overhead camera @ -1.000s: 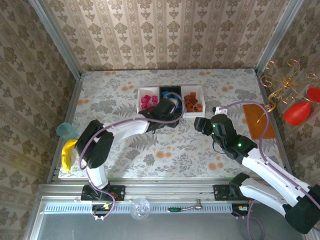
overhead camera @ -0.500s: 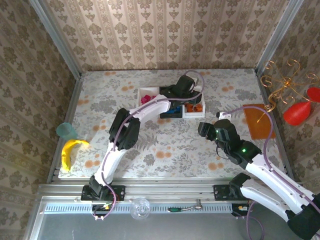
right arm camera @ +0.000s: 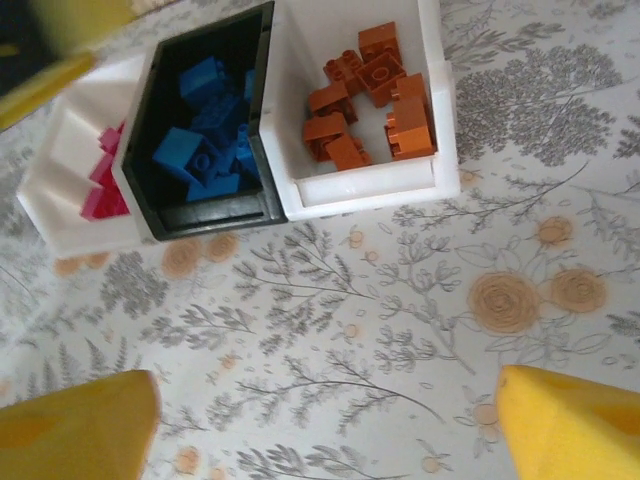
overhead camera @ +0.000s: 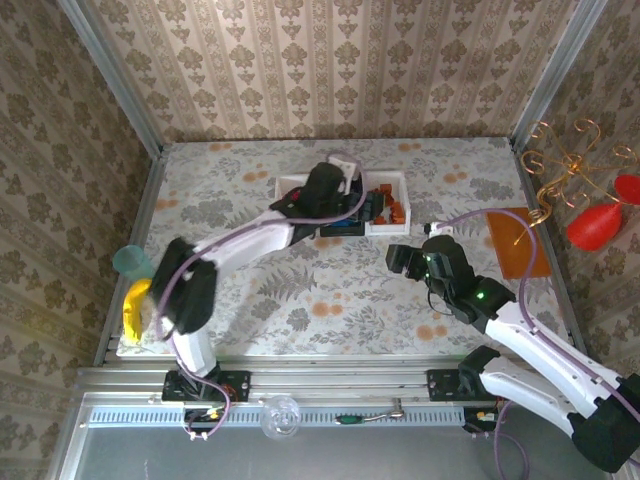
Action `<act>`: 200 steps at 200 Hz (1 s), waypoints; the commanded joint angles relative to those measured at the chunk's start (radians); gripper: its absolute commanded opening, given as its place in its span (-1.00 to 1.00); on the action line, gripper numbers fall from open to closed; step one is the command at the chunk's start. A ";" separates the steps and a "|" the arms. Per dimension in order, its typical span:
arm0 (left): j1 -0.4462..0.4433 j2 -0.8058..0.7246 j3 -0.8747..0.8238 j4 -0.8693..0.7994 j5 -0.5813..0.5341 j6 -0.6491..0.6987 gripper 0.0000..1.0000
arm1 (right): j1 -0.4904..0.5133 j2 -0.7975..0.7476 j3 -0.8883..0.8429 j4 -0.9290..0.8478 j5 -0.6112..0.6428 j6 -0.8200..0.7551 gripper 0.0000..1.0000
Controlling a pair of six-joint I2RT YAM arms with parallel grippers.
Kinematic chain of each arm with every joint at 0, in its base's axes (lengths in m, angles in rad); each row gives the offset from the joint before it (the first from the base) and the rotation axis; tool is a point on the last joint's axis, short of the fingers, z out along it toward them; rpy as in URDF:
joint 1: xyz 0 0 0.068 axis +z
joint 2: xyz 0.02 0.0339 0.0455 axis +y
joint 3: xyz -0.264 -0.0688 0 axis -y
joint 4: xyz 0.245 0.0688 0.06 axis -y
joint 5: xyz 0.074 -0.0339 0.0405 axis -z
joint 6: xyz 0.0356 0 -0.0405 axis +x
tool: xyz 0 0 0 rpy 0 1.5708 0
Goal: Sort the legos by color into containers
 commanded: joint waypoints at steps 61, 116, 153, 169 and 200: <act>0.099 -0.742 -0.668 0.017 -0.417 0.105 1.00 | -0.002 0.013 -0.042 0.095 0.109 -0.030 1.00; 0.327 -0.946 -0.924 0.207 -0.565 0.334 1.00 | -0.004 0.072 -0.006 0.077 0.239 -0.006 1.00; 0.536 -0.750 -0.923 0.360 -0.525 0.387 1.00 | -0.018 0.133 0.031 0.065 0.352 -0.015 1.00; 0.593 -0.620 -0.914 0.446 -0.531 0.429 1.00 | -0.025 0.157 0.031 0.088 0.355 -0.063 1.00; 0.646 -0.368 -0.898 0.638 -0.483 0.512 1.00 | -0.039 0.191 0.017 0.131 0.348 -0.100 1.00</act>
